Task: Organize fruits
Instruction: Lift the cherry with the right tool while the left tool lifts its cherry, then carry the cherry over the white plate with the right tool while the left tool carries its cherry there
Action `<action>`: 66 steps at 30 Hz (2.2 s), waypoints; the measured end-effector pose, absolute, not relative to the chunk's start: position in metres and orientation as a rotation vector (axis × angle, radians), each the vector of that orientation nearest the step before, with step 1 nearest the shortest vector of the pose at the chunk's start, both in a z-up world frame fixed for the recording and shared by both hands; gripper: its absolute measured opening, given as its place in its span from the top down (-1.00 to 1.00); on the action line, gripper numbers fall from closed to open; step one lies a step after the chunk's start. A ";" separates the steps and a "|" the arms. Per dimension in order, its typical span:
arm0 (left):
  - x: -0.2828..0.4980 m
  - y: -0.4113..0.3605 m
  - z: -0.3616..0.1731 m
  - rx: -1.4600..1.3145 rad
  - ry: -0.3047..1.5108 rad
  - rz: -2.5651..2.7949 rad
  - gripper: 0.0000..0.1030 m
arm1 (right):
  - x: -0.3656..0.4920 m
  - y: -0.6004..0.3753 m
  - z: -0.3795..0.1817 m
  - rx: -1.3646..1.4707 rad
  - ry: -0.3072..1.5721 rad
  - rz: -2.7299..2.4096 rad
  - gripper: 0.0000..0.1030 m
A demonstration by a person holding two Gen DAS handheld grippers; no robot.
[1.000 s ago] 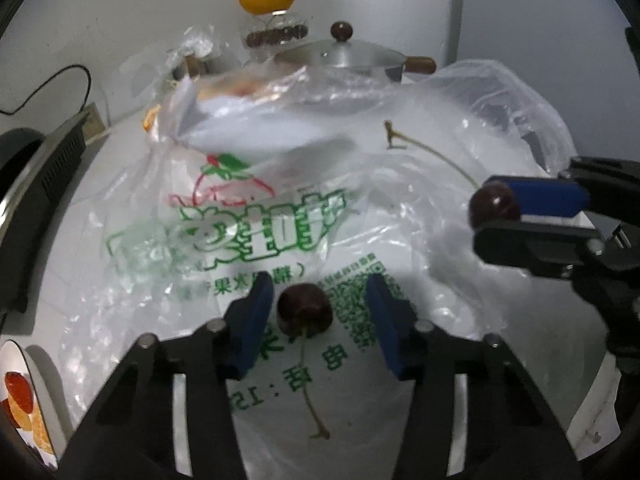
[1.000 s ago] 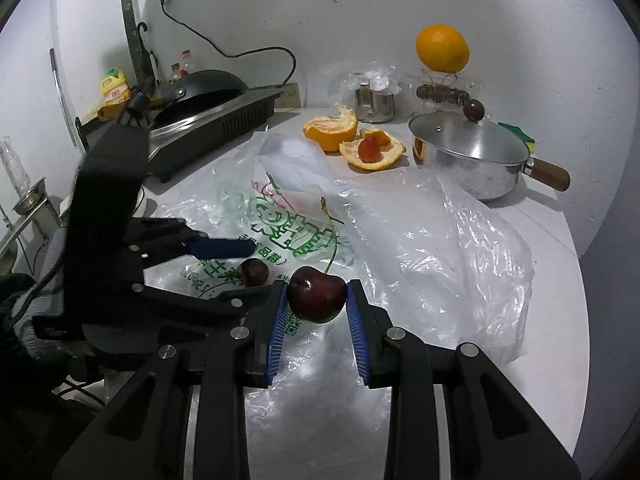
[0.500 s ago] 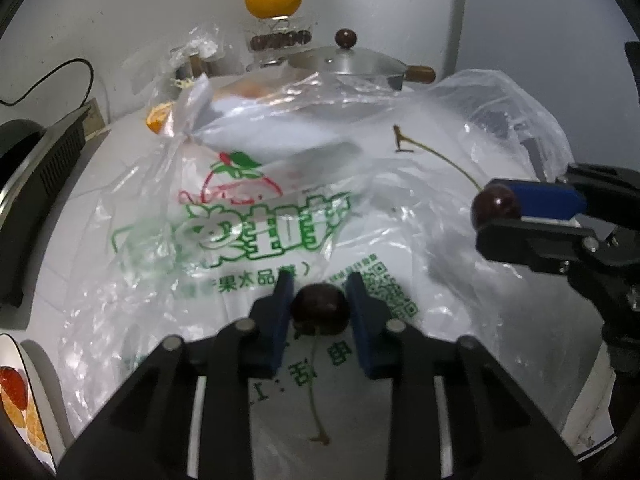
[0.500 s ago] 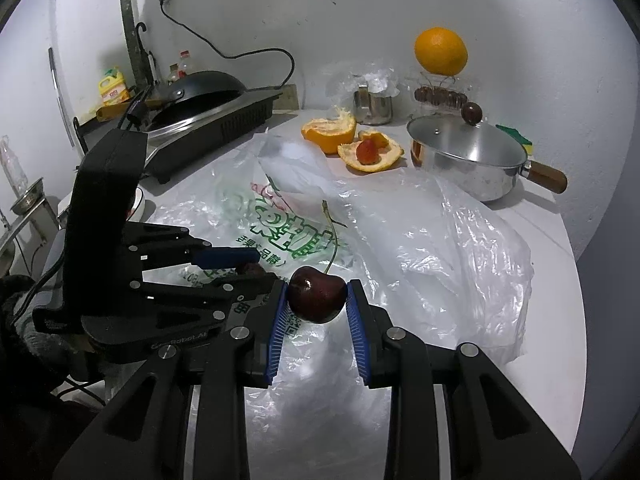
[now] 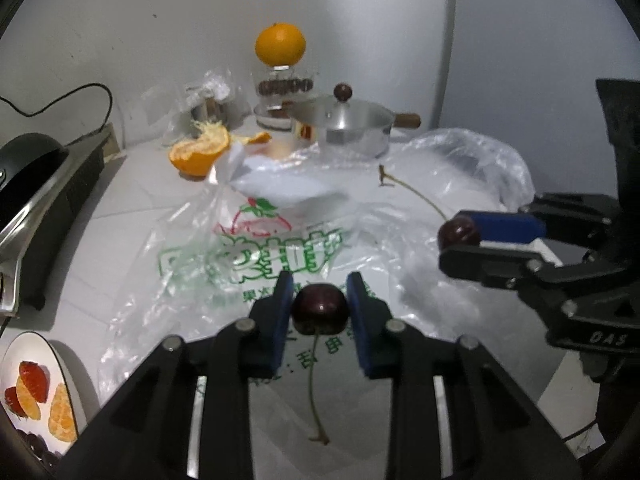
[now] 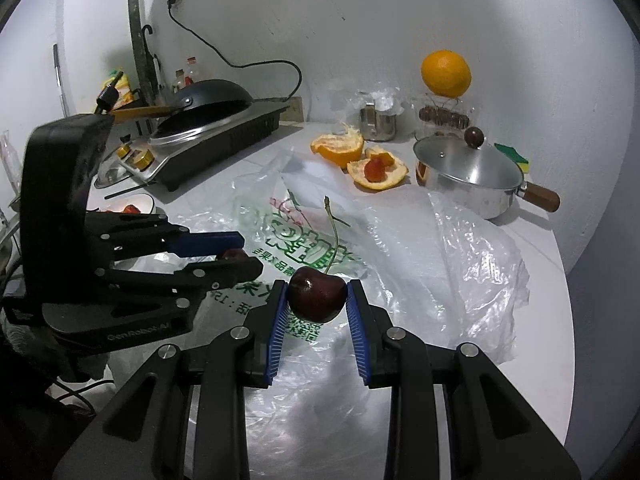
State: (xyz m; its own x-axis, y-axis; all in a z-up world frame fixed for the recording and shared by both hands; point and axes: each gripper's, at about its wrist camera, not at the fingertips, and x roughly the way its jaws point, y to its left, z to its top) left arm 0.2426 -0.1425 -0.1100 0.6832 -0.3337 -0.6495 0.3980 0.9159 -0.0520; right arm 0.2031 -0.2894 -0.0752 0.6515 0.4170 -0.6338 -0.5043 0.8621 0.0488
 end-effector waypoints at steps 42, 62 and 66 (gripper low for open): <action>0.149 0.038 -0.062 -0.052 0.550 -0.235 0.45 | 0.167 -0.171 -0.044 -0.211 0.623 0.563 0.39; 0.149 0.080 -0.119 -0.073 0.662 -0.166 0.45 | 0.164 -0.121 -0.047 -0.255 0.636 0.610 0.39; 0.157 0.082 -0.135 -0.076 0.696 -0.166 0.45 | 0.166 -0.111 -0.050 -0.262 0.644 0.619 0.39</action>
